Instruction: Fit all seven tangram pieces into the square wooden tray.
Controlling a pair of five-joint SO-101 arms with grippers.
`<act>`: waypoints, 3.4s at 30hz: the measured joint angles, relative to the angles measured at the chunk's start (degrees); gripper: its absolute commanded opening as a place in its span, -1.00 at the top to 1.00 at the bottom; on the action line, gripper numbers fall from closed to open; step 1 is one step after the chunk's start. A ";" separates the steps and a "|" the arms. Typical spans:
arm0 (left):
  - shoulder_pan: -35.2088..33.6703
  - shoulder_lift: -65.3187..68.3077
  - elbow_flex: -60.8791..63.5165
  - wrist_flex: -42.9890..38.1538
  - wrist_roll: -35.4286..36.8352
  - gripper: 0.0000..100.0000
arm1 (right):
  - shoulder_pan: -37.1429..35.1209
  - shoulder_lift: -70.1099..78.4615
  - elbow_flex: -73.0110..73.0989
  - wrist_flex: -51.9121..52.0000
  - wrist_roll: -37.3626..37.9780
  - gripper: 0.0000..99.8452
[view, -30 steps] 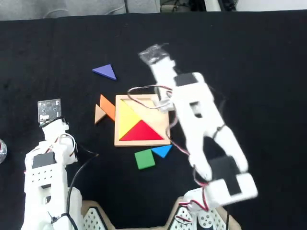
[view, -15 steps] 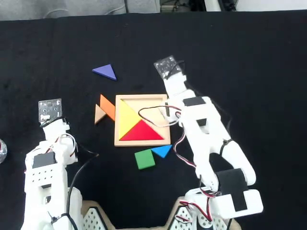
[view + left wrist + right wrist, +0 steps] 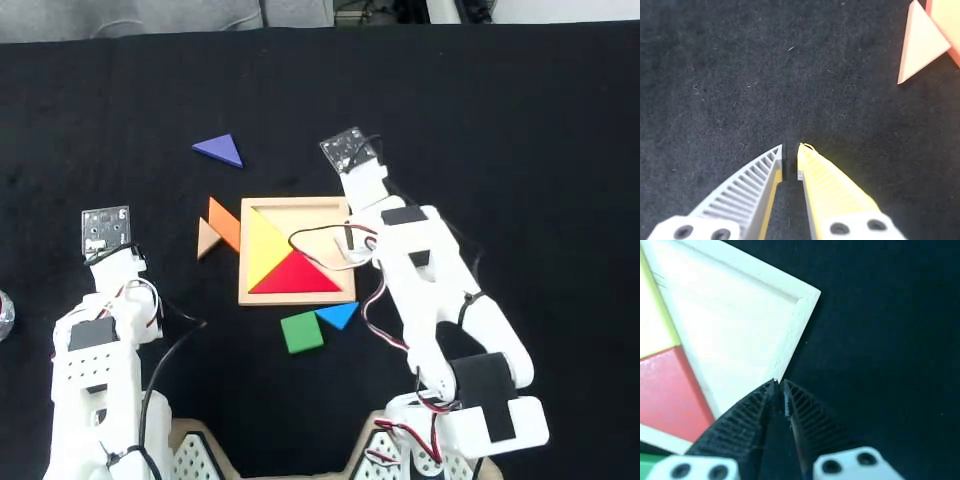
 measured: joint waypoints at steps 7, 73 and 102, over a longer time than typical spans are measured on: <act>0.00 0.00 0.00 0.00 0.00 0.86 | 0.00 0.00 2.46 -4.04 -0.09 0.98; 0.00 0.00 0.18 0.00 0.00 0.85 | -17.76 -9.14 9.05 30.15 55.38 0.31; 0.00 0.00 0.18 0.00 0.00 0.85 | -20.22 -9.05 12.48 25.67 49.32 0.31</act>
